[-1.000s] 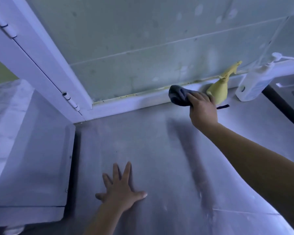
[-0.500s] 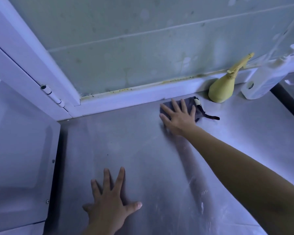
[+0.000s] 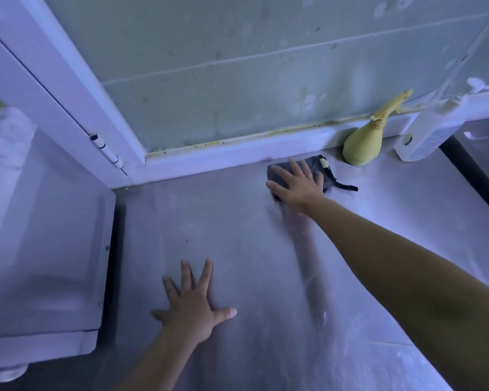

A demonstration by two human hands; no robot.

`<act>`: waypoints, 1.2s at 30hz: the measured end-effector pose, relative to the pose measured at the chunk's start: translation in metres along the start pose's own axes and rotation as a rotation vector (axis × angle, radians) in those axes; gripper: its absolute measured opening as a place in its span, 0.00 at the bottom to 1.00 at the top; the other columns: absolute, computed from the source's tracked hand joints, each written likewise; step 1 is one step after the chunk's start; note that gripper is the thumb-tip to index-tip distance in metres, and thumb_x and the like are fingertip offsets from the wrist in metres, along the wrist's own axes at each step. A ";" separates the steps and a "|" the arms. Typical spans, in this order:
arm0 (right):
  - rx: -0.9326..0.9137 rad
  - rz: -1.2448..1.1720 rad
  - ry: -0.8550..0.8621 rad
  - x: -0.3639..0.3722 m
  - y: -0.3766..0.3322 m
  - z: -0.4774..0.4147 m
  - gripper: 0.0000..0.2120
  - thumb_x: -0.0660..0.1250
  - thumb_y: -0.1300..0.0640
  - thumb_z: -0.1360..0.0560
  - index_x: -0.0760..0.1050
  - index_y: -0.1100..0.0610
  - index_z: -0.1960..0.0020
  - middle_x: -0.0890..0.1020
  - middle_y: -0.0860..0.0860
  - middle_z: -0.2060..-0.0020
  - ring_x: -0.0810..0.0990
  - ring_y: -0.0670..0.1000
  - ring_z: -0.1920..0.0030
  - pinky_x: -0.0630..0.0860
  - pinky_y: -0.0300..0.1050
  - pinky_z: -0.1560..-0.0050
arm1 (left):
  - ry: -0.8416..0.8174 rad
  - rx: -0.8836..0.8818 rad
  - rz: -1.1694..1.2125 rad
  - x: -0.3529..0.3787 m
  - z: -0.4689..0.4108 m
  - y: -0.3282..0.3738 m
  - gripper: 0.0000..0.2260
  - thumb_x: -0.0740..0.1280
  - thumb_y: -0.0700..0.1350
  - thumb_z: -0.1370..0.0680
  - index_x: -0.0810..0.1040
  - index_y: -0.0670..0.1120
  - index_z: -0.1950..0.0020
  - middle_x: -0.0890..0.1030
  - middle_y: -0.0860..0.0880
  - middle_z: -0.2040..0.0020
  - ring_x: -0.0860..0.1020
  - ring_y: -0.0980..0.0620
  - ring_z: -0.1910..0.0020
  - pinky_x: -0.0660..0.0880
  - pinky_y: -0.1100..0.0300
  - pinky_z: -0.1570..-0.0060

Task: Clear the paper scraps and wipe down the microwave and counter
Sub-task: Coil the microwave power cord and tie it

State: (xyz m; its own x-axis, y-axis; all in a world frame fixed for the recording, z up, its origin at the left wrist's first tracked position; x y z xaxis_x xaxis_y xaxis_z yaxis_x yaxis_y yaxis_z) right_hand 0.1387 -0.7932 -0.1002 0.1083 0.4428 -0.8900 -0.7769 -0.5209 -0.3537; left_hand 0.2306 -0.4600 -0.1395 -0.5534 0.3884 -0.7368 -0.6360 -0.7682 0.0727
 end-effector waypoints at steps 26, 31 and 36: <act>0.027 -0.851 0.080 0.078 -0.228 0.402 0.06 0.68 0.59 0.21 0.83 0.55 0.48 0.85 0.47 0.56 0.84 0.47 0.52 0.78 0.42 0.49 | 0.295 0.410 1.119 -0.016 0.234 -0.219 0.27 0.52 0.26 0.21 0.80 0.53 0.43 0.86 0.49 0.53 0.84 0.46 0.55 0.78 0.57 0.53; 0.023 -0.841 0.060 0.105 -0.321 0.442 0.06 0.68 0.62 0.21 0.83 0.54 0.50 0.86 0.51 0.57 0.84 0.52 0.53 0.78 0.40 0.53 | 0.397 0.333 1.301 -0.015 0.271 -0.350 0.17 0.59 0.31 0.18 0.81 0.49 0.44 0.86 0.47 0.54 0.84 0.46 0.55 0.80 0.58 0.54; -0.017 -0.859 0.057 0.129 -0.417 0.468 0.07 0.66 0.65 0.21 0.83 0.59 0.49 0.86 0.55 0.55 0.84 0.50 0.56 0.76 0.35 0.56 | 0.488 0.270 1.420 -0.014 0.284 -0.460 0.15 0.59 0.32 0.18 0.81 0.48 0.47 0.86 0.47 0.57 0.82 0.52 0.60 0.77 0.61 0.58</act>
State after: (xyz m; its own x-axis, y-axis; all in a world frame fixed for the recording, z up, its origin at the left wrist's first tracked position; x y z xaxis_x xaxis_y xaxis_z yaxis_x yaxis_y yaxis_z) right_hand 0.1859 -0.1770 0.0668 0.6859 0.6513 -0.3246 -0.4016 -0.0331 -0.9152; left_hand 0.3782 0.0329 0.0286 -0.5802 -0.8092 -0.0925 0.1463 -0.2152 0.9655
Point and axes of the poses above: each hand's wrist, its own z-axis away from the middle knuckle, its own x-axis out of the palm, y = z × x, the point moved 10 cm from there along -z, towards the middle knuckle
